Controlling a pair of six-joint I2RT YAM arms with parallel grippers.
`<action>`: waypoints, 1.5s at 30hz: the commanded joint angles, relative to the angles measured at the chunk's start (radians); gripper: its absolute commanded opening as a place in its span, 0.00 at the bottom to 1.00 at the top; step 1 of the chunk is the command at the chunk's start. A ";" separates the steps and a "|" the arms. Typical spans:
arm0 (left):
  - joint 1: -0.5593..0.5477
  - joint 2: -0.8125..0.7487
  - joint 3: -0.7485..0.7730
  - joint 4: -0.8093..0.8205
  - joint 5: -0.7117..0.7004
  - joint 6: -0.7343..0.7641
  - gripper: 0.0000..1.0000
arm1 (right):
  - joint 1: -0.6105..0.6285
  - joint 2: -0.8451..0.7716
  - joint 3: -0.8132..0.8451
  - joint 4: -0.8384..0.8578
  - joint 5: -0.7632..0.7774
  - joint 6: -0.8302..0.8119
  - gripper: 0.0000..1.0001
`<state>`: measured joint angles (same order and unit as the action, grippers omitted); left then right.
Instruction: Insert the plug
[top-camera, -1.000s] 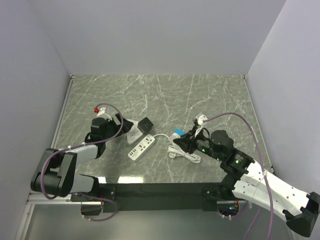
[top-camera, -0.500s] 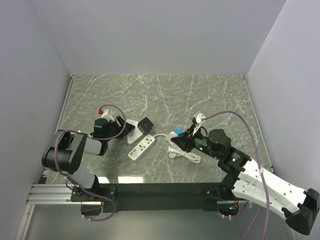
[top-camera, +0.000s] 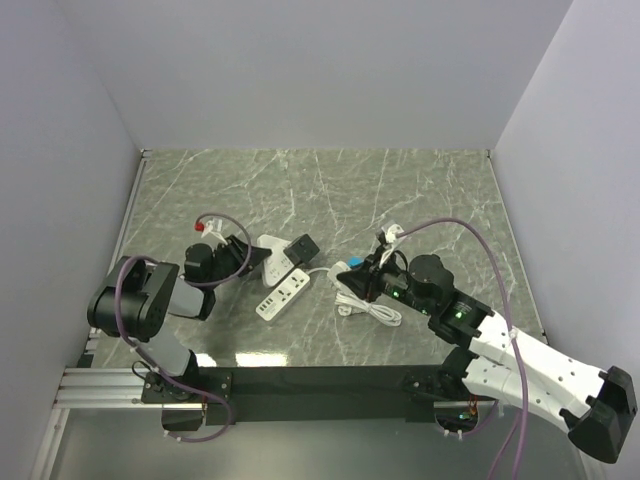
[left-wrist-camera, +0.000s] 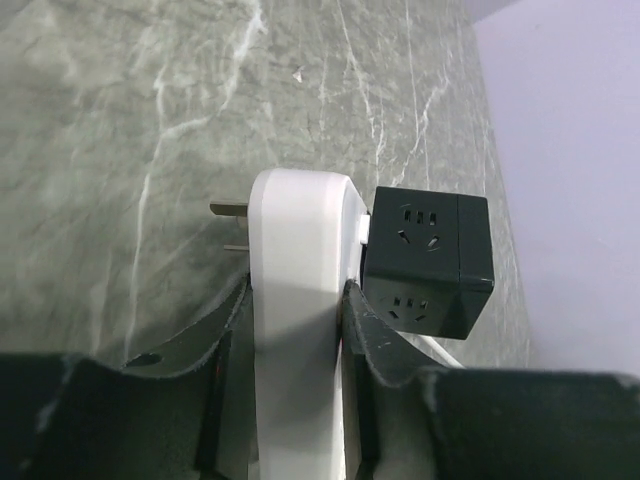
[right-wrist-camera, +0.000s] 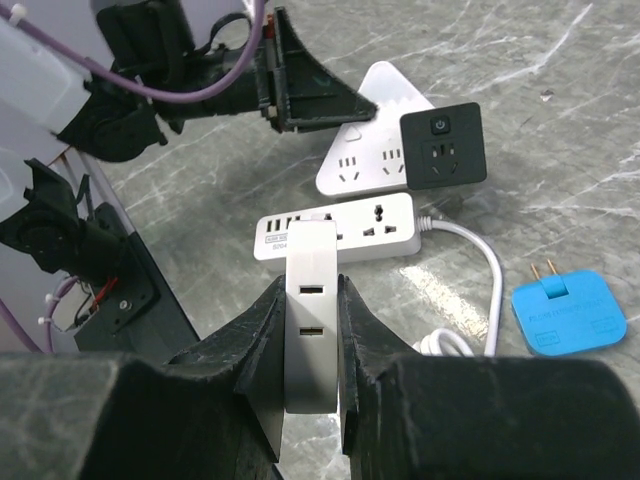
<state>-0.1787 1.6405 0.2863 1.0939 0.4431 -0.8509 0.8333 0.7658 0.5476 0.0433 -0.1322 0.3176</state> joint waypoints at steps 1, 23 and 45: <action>-0.008 -0.047 -0.064 0.076 -0.101 -0.029 0.00 | -0.003 0.024 -0.006 0.095 -0.001 0.008 0.00; -0.525 -0.182 -0.283 0.155 -1.006 -0.339 0.00 | 0.127 0.184 -0.146 0.441 0.469 0.362 0.00; -0.700 -0.002 -0.193 0.273 -1.044 -0.349 0.00 | 0.265 0.550 0.041 0.451 0.661 0.480 0.00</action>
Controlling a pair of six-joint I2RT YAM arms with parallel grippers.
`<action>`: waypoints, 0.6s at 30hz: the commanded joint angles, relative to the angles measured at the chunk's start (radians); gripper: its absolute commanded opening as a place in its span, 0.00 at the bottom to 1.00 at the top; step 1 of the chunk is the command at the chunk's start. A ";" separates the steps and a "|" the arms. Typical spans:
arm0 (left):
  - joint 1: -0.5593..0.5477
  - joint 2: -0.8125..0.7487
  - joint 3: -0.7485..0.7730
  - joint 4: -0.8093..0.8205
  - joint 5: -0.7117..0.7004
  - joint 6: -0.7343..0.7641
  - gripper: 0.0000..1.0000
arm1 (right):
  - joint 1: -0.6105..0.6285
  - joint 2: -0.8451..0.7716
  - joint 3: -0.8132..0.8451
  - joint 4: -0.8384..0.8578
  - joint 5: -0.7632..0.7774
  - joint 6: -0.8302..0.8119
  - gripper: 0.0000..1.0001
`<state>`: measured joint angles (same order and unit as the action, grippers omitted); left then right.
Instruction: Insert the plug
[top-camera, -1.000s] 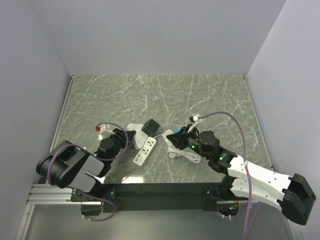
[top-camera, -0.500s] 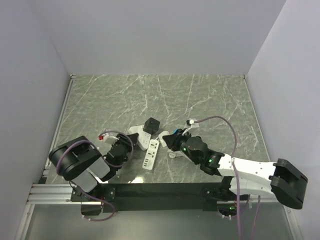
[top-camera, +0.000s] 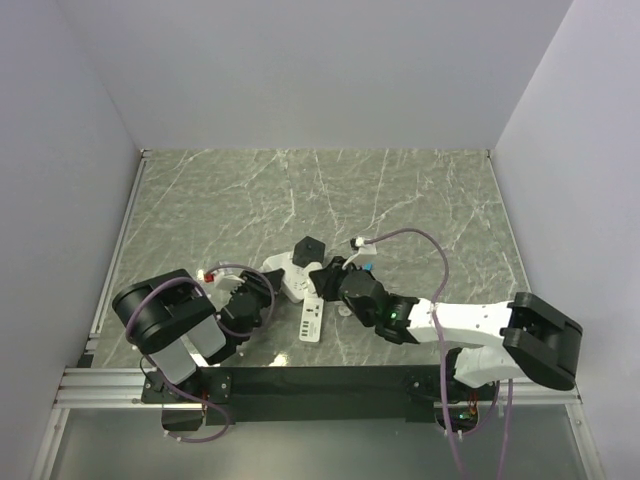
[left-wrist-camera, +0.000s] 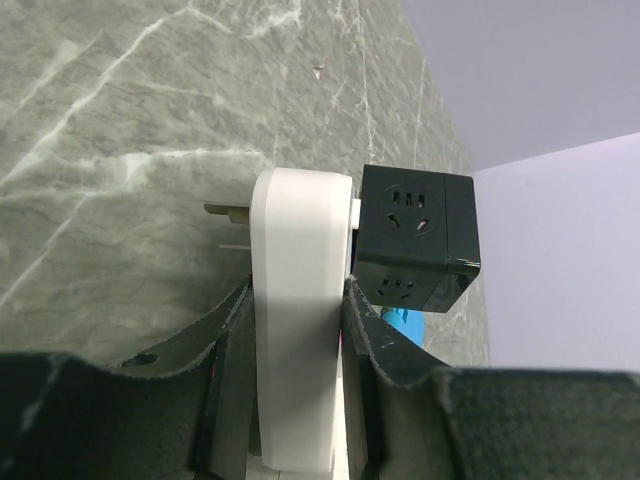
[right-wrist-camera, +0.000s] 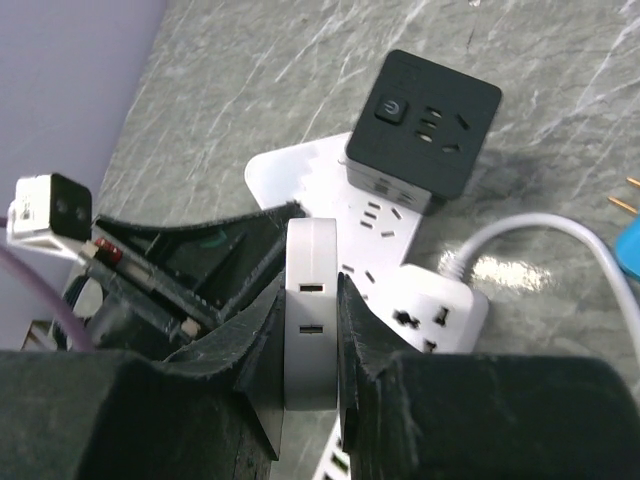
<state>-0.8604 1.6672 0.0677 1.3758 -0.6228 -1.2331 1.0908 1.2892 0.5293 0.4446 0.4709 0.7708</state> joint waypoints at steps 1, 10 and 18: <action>-0.026 -0.038 0.030 -0.023 0.017 0.032 0.00 | 0.009 0.048 0.064 0.049 0.064 0.031 0.00; -0.045 -0.026 0.040 -0.034 0.001 0.020 0.00 | 0.011 0.162 0.101 0.060 0.089 0.077 0.00; -0.045 -0.047 0.047 -0.075 -0.003 0.043 0.00 | 0.012 0.199 0.120 0.016 0.110 0.111 0.00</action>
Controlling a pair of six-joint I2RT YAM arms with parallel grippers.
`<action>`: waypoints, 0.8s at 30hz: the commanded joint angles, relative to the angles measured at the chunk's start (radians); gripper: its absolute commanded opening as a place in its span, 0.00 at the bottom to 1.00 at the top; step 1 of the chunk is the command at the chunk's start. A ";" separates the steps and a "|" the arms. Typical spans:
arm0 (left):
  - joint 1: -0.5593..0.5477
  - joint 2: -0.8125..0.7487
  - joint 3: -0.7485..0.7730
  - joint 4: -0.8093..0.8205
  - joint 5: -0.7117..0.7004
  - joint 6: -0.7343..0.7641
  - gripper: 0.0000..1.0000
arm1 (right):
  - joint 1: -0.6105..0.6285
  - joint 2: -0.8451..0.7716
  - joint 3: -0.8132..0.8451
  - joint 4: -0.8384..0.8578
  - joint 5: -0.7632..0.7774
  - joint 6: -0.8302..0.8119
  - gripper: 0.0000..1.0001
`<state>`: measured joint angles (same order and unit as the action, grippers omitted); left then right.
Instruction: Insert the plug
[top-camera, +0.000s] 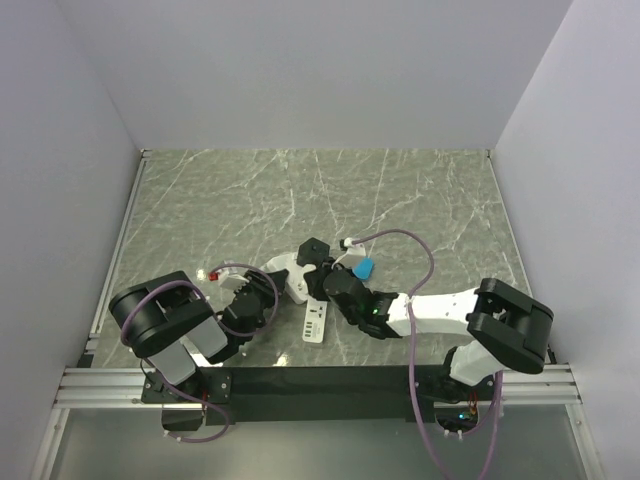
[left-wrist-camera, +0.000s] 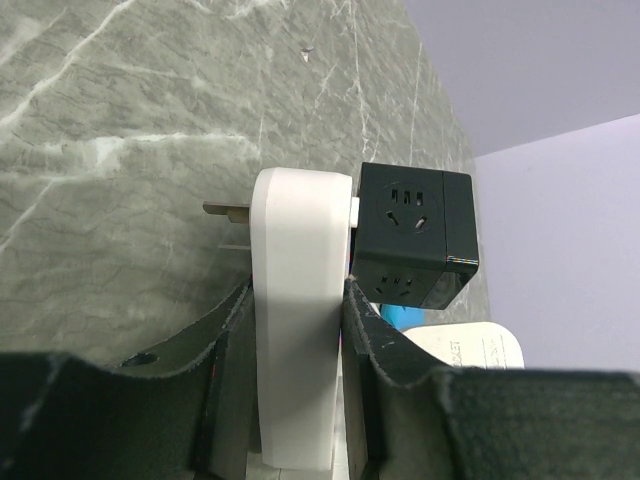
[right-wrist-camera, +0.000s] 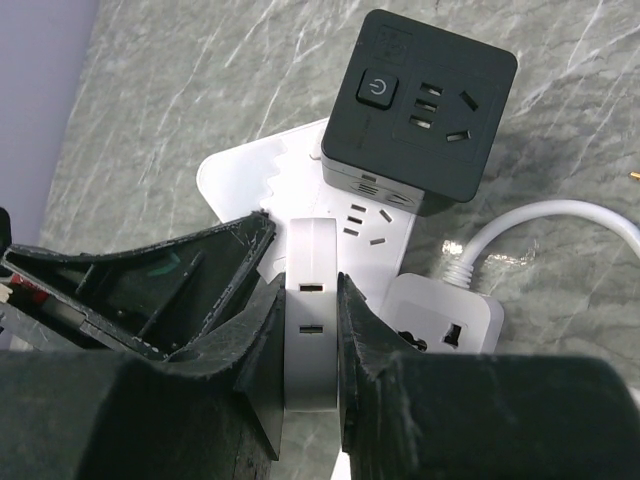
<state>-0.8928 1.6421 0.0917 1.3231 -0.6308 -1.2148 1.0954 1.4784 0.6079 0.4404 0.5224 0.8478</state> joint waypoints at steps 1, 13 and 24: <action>-0.011 -0.022 0.023 -0.022 0.003 0.027 0.00 | 0.006 0.016 0.043 0.021 0.057 0.042 0.00; -0.012 0.033 0.003 0.043 -0.001 0.027 0.00 | 0.018 0.063 0.084 -0.071 0.131 0.106 0.00; -0.012 0.062 0.003 0.044 0.014 0.017 0.00 | 0.044 0.033 0.082 -0.107 0.212 0.145 0.00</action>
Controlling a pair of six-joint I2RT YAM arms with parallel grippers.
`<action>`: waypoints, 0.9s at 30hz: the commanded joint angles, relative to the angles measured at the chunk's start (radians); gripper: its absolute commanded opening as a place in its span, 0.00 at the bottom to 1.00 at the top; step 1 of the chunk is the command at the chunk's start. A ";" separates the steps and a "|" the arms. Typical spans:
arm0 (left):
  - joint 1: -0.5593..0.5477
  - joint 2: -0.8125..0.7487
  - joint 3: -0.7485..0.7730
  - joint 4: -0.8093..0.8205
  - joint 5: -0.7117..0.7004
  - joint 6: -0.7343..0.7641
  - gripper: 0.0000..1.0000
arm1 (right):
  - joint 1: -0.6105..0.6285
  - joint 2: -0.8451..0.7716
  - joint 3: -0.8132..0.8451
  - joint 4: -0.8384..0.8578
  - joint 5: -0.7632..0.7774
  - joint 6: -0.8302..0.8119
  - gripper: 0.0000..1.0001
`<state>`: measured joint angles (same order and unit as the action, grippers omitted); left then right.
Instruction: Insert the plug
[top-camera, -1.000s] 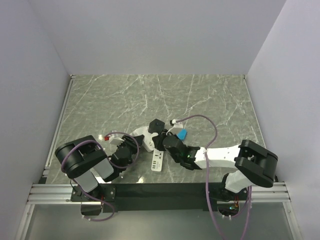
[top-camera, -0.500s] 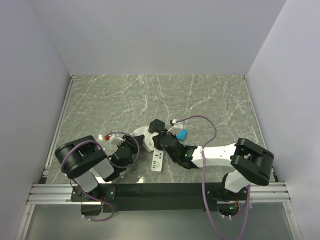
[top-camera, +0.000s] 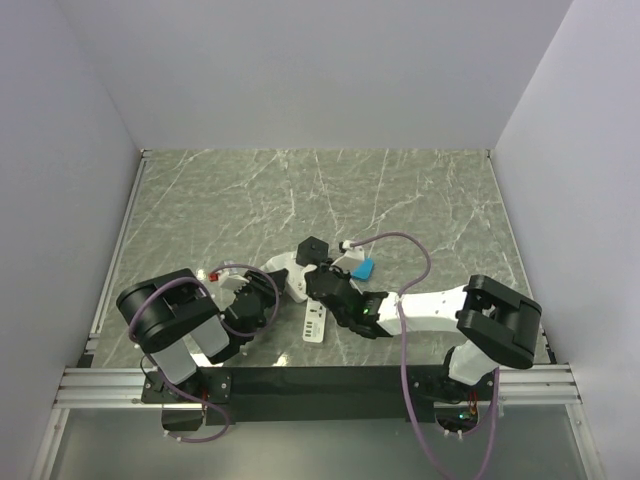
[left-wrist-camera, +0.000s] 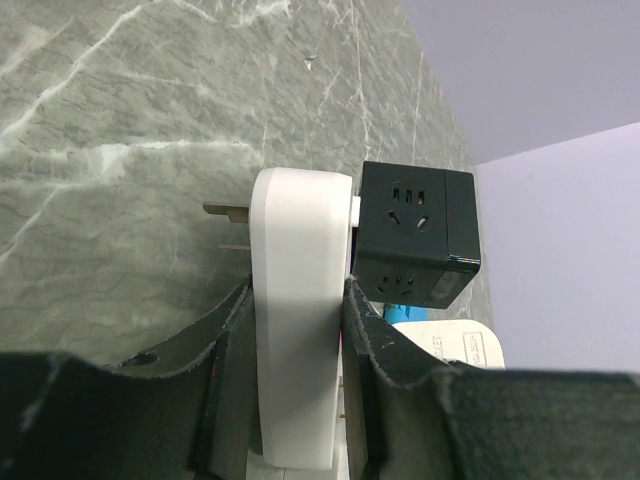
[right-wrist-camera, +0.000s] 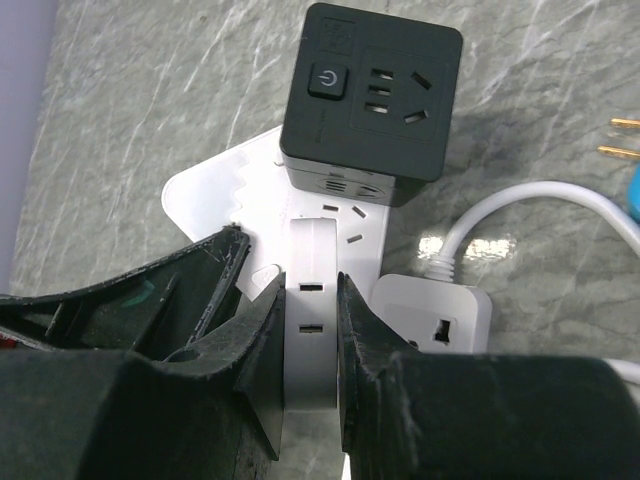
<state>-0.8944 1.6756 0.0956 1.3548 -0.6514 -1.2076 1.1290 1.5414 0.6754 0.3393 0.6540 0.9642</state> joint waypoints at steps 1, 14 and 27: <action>-0.011 0.032 0.007 0.010 0.041 0.008 0.00 | 0.015 -0.038 0.015 -0.011 0.097 0.030 0.00; -0.011 0.072 0.007 0.055 0.064 0.023 0.00 | 0.017 -0.020 0.058 -0.056 0.130 0.025 0.00; -0.011 0.078 -0.002 0.081 0.075 0.051 0.00 | 0.017 0.026 0.101 -0.088 0.102 0.025 0.00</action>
<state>-0.8944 1.7260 0.0998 1.4117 -0.6441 -1.2087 1.1412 1.5528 0.7338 0.2596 0.7166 0.9726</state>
